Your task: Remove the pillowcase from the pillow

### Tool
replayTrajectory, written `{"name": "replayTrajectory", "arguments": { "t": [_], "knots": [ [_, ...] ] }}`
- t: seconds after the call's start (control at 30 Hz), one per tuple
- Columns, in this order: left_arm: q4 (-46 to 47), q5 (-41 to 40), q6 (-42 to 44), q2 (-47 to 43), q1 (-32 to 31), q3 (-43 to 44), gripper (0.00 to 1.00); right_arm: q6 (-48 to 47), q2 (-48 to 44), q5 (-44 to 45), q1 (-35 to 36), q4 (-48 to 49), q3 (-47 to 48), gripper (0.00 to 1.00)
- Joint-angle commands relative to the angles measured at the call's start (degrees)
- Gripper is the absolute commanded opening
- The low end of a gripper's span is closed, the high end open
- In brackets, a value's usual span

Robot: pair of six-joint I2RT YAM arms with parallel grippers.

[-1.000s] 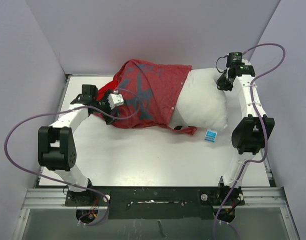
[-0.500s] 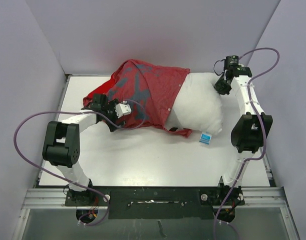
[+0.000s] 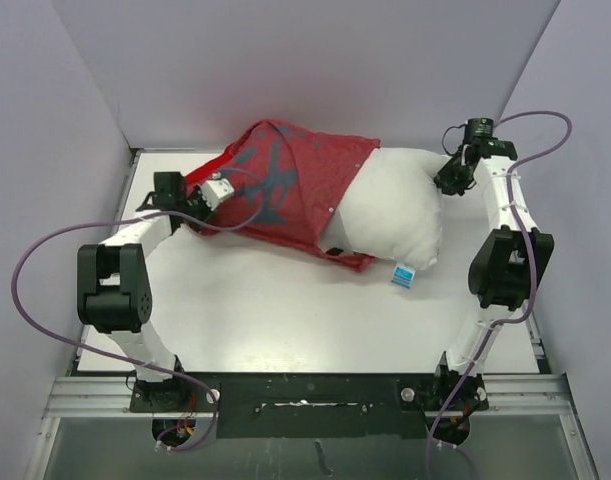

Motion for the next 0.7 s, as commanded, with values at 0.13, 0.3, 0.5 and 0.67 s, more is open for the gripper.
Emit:
{"name": "replayTrajectory", "arguments": {
  "t": [0.13, 0.3, 0.5, 0.67],
  "knots": [
    [-11.8, 4.5, 10.2, -0.4, 20.7, 8.7, 0.00, 4.5, -7.4, -6.6, -6.9, 4.7, -1.0, 0.00],
    [-24.4, 8.2, 21.1, -1.5, 30.5, 10.3, 0.00, 5.6, -7.3, -7.4, -7.1, 4.3, 0.7, 0.00],
    [-41.7, 13.4, 33.6, -2.3, 39.1, 13.0, 0.00, 5.9, -8.1, -8.7, -8.2, 4.0, 2.7, 0.00],
    [-76.0, 24.5, 50.7, 1.3, 38.5, 25.0, 0.70, 3.1, -11.4, -19.0, -6.7, 18.8, -3.5, 0.00]
  ]
}}
